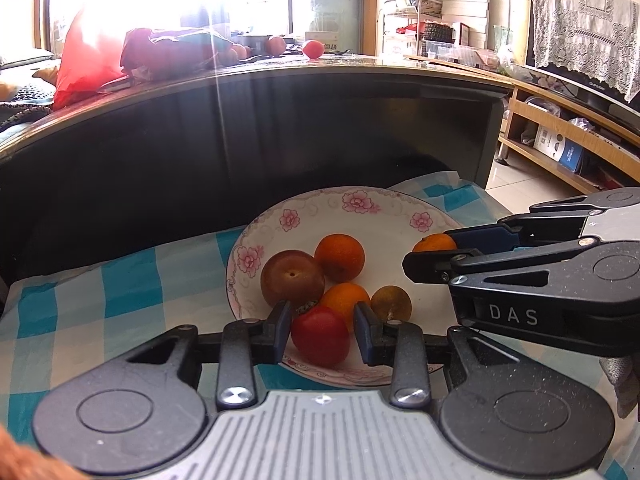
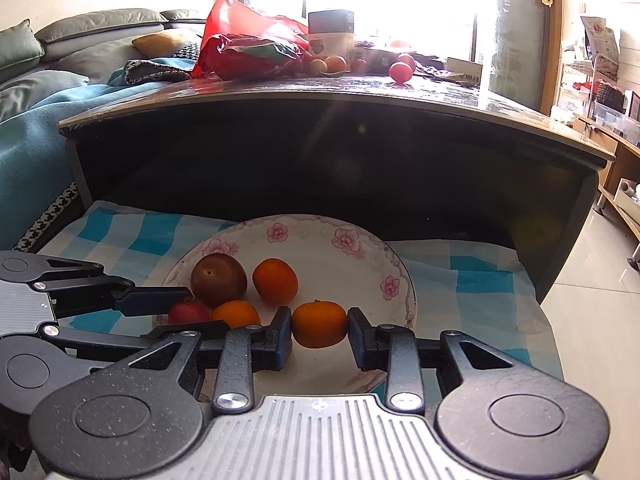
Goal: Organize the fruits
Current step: 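Open both tools to set the tomato and mandarin in the plate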
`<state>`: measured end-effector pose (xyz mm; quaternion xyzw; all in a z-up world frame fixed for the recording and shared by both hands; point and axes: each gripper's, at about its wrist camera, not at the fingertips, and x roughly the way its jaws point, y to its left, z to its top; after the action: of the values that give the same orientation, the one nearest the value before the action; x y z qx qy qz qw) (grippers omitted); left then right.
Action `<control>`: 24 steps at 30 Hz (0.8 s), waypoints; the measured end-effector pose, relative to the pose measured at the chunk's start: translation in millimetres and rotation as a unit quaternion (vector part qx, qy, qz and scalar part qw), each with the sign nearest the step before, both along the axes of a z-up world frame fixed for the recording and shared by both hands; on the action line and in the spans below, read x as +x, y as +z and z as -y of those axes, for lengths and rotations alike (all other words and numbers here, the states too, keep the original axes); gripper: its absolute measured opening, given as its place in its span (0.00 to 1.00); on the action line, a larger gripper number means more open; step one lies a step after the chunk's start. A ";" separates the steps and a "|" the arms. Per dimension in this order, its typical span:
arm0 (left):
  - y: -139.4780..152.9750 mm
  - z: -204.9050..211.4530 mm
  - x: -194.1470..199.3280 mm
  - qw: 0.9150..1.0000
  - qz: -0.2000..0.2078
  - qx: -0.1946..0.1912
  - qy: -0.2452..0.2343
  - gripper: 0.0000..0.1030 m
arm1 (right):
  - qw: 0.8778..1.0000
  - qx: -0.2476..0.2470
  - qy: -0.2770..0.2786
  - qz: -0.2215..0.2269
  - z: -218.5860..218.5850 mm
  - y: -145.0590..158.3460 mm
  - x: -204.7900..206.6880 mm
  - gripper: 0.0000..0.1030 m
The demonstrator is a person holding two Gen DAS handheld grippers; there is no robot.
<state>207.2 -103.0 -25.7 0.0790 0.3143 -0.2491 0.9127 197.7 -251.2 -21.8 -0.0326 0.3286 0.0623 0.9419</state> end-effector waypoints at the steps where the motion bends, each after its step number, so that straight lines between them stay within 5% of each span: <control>1: 0.6 0.2 -0.3 1.000 0.002 0.001 0.000 0.42 | 1.000 0.000 -0.001 0.001 0.3 0.5 -0.2 0.25; 24: 20.5 -6.6 -8.7 1.000 0.020 -0.009 0.009 0.44 | 1.000 0.001 -0.014 0.018 3.5 14.9 -9.4 0.28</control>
<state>198.6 -96.5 -5.2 0.0734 0.2941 -0.2424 0.9216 188.3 -254.7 -6.9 -0.0281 0.3123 0.0487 0.9483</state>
